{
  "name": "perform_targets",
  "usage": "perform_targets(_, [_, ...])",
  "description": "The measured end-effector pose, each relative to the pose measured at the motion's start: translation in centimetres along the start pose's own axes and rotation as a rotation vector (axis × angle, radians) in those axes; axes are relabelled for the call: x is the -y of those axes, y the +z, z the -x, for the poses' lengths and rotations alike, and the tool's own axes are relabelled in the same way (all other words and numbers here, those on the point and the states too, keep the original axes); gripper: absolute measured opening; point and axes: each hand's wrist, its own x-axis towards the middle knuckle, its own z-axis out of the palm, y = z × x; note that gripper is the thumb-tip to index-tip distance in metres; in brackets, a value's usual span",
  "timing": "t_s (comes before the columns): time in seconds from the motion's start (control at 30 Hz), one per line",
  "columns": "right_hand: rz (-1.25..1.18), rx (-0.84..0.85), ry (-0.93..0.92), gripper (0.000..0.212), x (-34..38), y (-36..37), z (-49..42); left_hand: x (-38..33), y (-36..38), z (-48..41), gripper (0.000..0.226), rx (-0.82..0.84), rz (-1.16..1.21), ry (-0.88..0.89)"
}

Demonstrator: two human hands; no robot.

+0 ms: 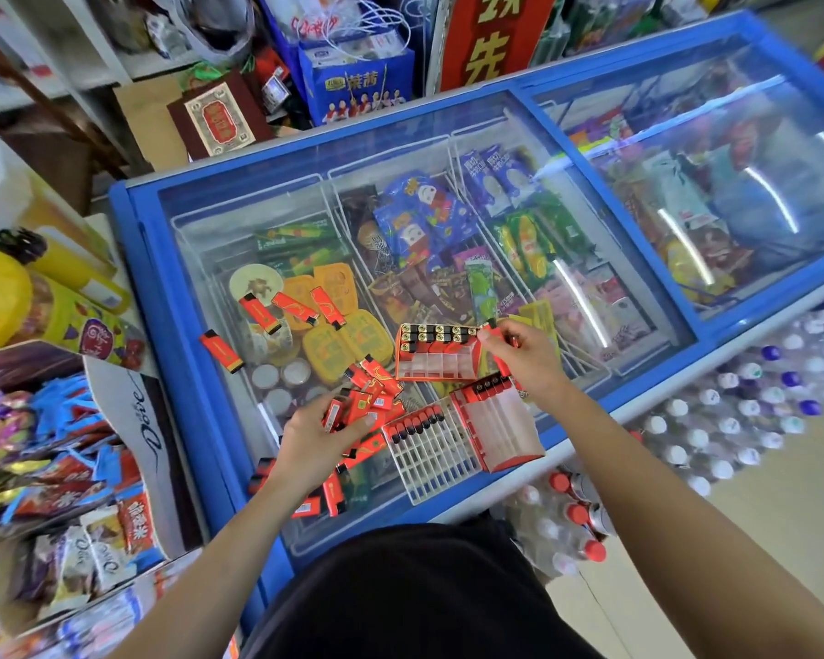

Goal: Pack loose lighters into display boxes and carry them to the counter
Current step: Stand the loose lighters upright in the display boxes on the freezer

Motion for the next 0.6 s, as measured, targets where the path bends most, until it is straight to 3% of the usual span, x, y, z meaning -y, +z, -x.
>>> perform_targets(0.2, [0.124, 0.058, -0.072, 0.011, -0.3, -1.0, -1.0, -0.2, 0.3, 0.5, 0.029, 0.005, 0.014, 0.019])
perform_targets(0.3, [0.251, 0.026, -0.112, 0.021, -0.6, -1.1, -1.8, 0.0, 0.3, 0.6, 0.034, 0.001, 0.035, 0.024])
perform_targets(0.6, [0.597, -0.037, -0.551, 0.02, -1.1, 0.4, -1.7, 0.4, 0.7, 1.1, 0.017, -0.017, -0.006, 0.028])
